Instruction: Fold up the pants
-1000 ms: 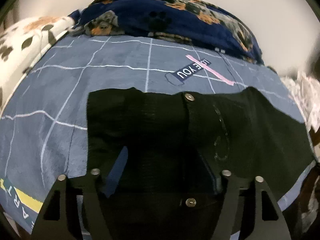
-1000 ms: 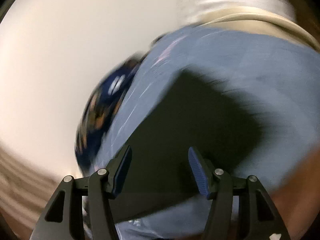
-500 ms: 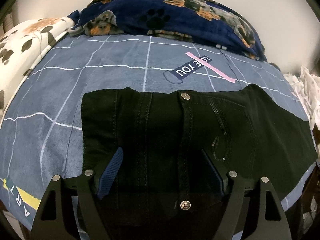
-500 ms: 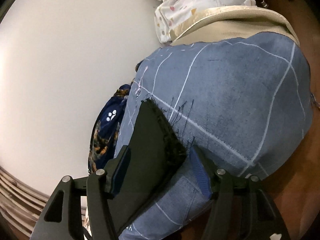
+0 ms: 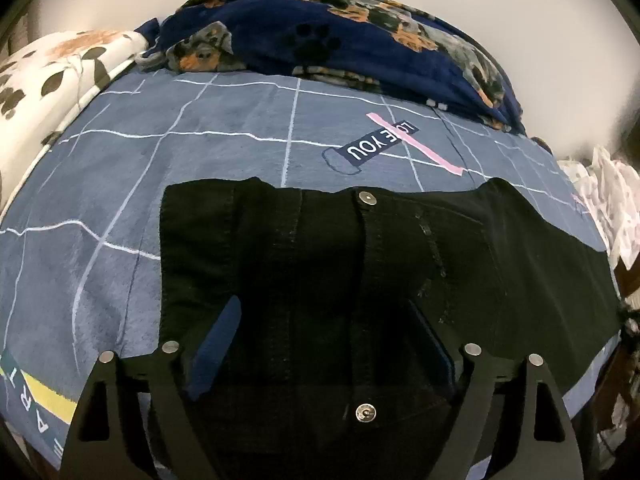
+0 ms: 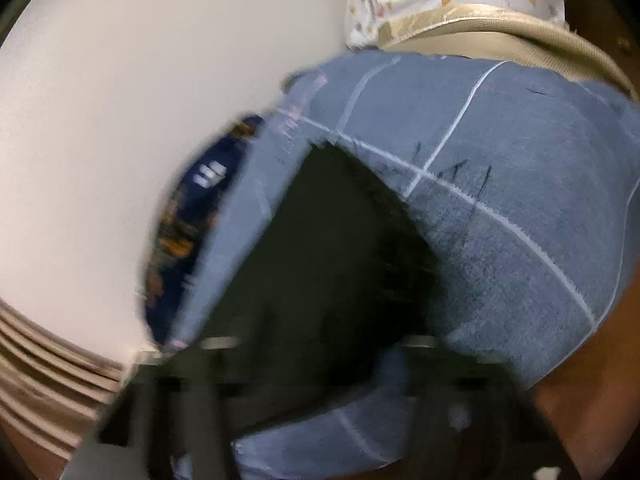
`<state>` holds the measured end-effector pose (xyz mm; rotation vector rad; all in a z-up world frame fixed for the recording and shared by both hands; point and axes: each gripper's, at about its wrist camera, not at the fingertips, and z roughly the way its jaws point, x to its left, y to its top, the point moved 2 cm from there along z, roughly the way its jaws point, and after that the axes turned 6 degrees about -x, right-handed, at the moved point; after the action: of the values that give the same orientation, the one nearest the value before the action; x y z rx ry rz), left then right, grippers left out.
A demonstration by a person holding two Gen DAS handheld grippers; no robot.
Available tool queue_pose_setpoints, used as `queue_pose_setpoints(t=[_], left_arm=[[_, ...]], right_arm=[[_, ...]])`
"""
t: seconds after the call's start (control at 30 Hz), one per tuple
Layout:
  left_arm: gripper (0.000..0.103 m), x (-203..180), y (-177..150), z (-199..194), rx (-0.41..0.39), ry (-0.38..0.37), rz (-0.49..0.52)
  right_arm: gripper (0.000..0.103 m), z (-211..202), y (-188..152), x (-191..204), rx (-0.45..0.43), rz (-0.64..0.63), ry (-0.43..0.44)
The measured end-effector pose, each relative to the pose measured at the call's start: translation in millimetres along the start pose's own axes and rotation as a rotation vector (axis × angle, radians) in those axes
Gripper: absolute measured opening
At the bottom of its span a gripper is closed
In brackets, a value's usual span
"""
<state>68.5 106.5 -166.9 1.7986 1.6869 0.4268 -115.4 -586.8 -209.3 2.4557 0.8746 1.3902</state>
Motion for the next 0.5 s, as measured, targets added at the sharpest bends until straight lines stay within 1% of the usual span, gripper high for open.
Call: queue_pose_setpoints(t=[0.1, 0.13, 0.2, 0.27, 0.3, 0.37, 0.43, 0.5], left_arm=[[0.085, -2.2, 1.9, -2.1, 0.004, 0.004, 0.007], [0.085, -2.6, 4.1, -5.3, 0.003, 0.0, 0.0], [0.085, -3.3, 9.5, -14.2, -0.013, -0.026, -0.022], [0.085, -6.1, 16.2, -27.7, -0.049, -0.047, -0.046], [0.085, -8.2, 18.7, -33.0, -0.063, -0.059, -0.055], [0.085, -16.2, 22.9, -44.9, -0.089, -0.105, -0.069], [0.085, -24.5, 24.1, -51.3, -0.094, -0.129, -0.068], [0.085, -34.3, 23.0, -55.6, -0.085, -0.163, -0.064]], right_arm=[[0.009, 3.1, 2.1, 1.6, 0.002, 0.01, -0.036], [0.009, 1.7, 3.2, 9.0, -0.002, -0.02, -0.057], [0.009, -3.9, 3.3, 24.6, -0.01, -0.056, -0.041], [0.009, -8.5, 2.1, 52.3, -0.015, -0.13, -0.03], [0.009, -6.6, 0.5, 71.3, -0.013, -0.172, -0.01], [0.009, -3.3, -3.4, 98.7, -0.003, -0.221, 0.021], [0.009, 4.3, -14.2, 130.5, 0.017, -0.286, 0.046], [0.009, 8.7, -27.1, 151.3, 0.037, -0.32, 0.074]])
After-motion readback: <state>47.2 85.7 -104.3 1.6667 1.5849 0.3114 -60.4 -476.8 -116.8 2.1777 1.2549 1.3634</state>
